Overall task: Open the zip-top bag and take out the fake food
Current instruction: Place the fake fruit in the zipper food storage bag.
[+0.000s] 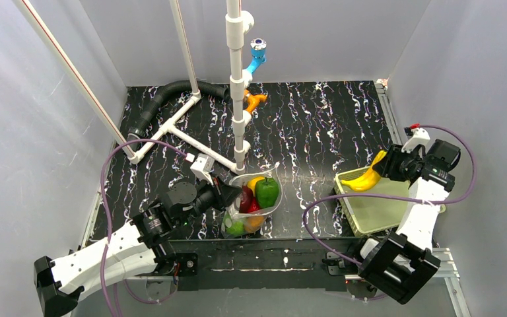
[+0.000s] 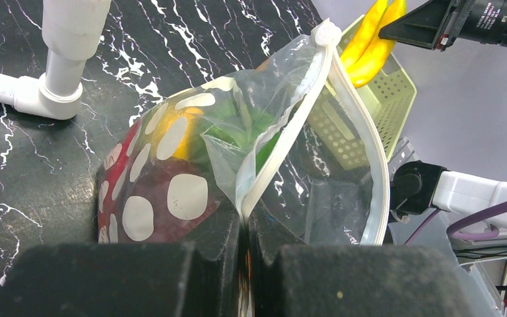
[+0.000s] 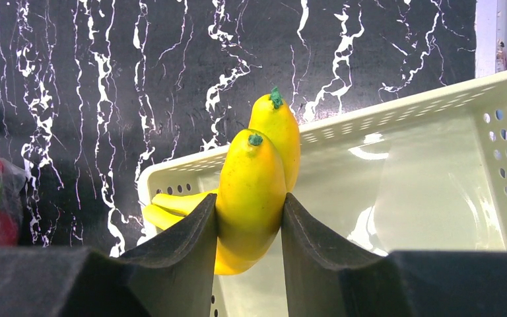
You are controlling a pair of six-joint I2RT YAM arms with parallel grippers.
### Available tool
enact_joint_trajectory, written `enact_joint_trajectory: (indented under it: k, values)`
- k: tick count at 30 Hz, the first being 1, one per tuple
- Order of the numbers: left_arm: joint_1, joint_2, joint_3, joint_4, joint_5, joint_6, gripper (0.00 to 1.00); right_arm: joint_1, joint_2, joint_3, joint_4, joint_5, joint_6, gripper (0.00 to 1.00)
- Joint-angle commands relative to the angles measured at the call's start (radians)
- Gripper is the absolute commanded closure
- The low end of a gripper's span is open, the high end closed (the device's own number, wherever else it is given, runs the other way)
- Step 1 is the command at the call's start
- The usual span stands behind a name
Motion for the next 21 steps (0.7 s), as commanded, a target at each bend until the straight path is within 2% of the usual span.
enact_joint_trajectory:
  k: [1, 21]
  values:
    - [-0.002, -0.009, 0.003, 0.017, -0.019, 0.014, 1.0, -0.009, 0.015, -0.007, 0.037, -0.023, -0.019, 0.81]
    - [0.0, -0.015, -0.005, 0.021, -0.019, 0.009, 1.0, -0.019, 0.073, -0.021, 0.049, -0.011, -0.035, 0.63]
